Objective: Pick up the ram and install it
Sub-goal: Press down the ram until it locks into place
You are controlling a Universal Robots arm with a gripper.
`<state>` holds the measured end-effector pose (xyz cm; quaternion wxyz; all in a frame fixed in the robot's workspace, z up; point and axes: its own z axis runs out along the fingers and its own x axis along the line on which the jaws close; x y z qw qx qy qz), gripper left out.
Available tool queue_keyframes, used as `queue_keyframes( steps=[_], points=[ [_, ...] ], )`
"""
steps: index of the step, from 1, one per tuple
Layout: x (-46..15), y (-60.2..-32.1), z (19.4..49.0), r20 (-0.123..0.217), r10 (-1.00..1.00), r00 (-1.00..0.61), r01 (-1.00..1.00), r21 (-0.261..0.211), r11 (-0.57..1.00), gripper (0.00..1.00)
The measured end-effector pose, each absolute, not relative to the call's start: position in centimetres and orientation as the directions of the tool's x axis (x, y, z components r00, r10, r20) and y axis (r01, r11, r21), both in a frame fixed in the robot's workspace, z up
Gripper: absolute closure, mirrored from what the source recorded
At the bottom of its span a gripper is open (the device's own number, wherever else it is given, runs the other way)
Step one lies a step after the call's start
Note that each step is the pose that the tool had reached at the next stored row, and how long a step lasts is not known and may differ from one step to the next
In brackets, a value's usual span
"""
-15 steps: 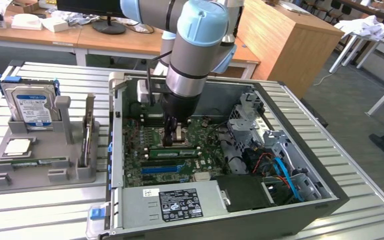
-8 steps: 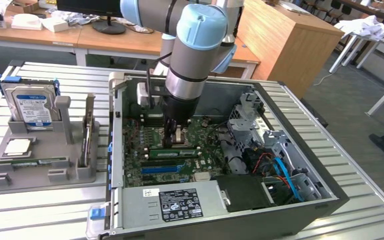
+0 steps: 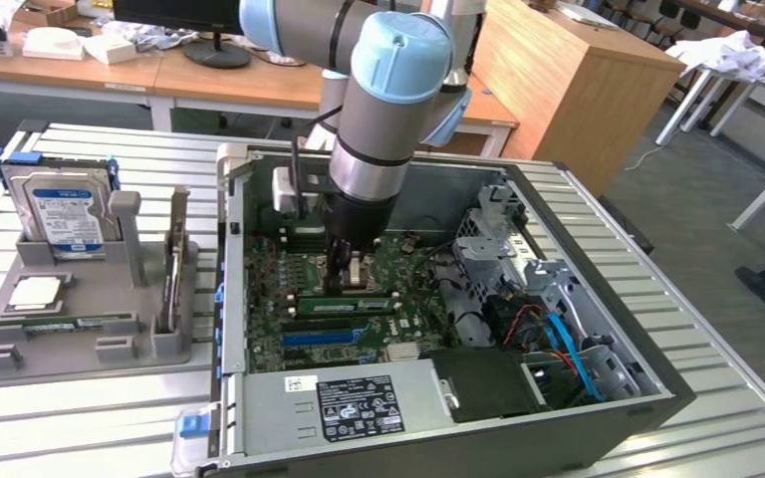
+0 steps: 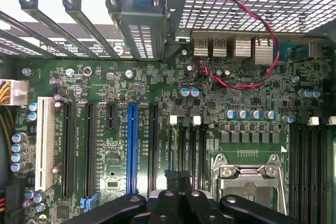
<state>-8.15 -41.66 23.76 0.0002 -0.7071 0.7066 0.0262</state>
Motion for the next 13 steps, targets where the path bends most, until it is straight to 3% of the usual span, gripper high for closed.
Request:
queue_keyframes(
  steps=[13],
  points=[
    [-8.15, -41.66, 23.09, -0.038, -0.999, 0.0, -0.999, 0.037, -0.001, 0.9]
  ],
)
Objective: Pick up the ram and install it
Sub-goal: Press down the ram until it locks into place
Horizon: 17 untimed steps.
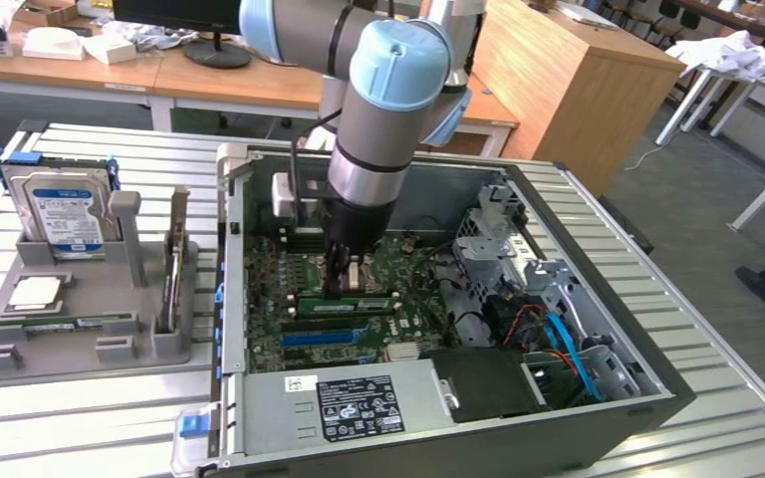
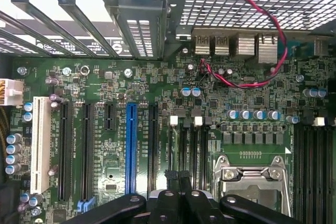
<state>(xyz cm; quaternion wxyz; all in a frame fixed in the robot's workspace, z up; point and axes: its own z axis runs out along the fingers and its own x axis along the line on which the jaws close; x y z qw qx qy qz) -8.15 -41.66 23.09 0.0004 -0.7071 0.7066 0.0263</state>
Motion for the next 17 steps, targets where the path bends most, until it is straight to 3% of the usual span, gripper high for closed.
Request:
queue_keyframes(
  steps=[17],
  points=[
    [-8.15, -41.66, 22.78, -0.038, -0.999, 0.0, -0.999, 0.037, -0.001, 0.9]
  ],
)
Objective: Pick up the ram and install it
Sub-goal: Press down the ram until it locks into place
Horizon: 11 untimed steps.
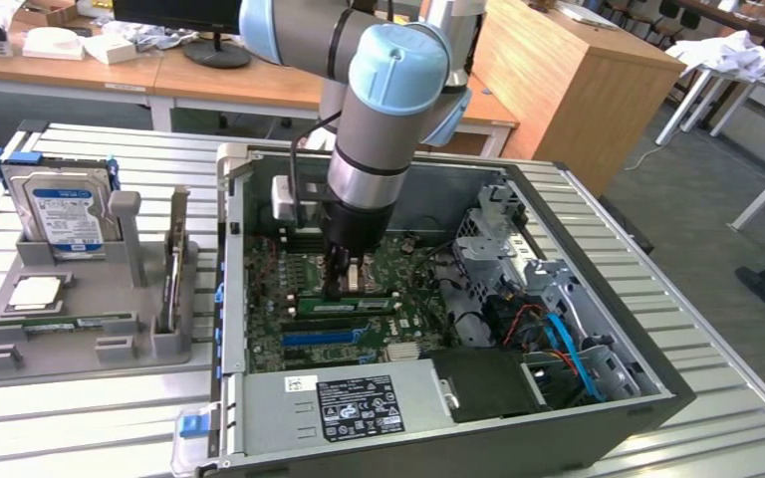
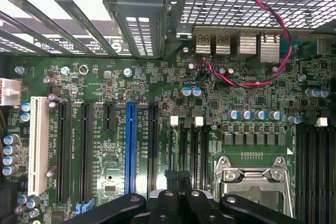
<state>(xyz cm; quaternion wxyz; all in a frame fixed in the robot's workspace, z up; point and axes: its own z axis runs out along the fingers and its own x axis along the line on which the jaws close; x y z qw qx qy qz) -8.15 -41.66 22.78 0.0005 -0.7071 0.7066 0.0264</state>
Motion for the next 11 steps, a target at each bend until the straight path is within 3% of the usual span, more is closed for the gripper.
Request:
queue_keyframes(
  steps=[11],
  points=[
    [-8.15, -41.68, 22.59, -0.038, -0.999, 0.0, -0.999, 0.037, -0.001, 0.9]
  ],
)
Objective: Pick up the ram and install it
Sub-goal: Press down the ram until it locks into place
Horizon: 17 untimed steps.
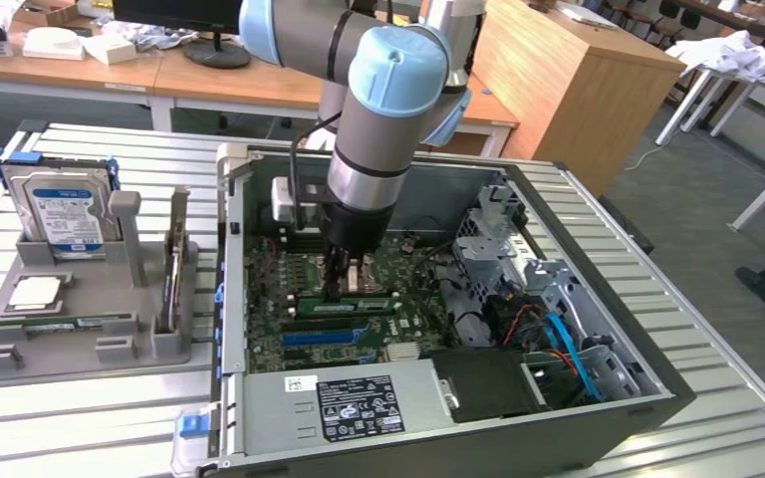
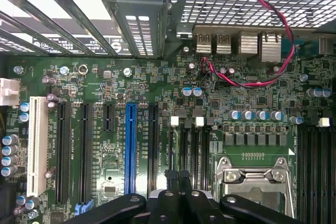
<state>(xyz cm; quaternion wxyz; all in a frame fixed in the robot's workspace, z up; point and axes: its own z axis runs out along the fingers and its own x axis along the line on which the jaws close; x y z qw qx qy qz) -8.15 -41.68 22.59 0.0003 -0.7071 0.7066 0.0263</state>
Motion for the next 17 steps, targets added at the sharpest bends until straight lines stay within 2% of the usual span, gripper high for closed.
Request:
queue_keyframes(
  steps=[17],
  points=[
    [-8.15, -41.69, 22.31, -0.038, -0.999, 0.0, -0.999, 0.037, -0.001, 0.9]
  ],
)
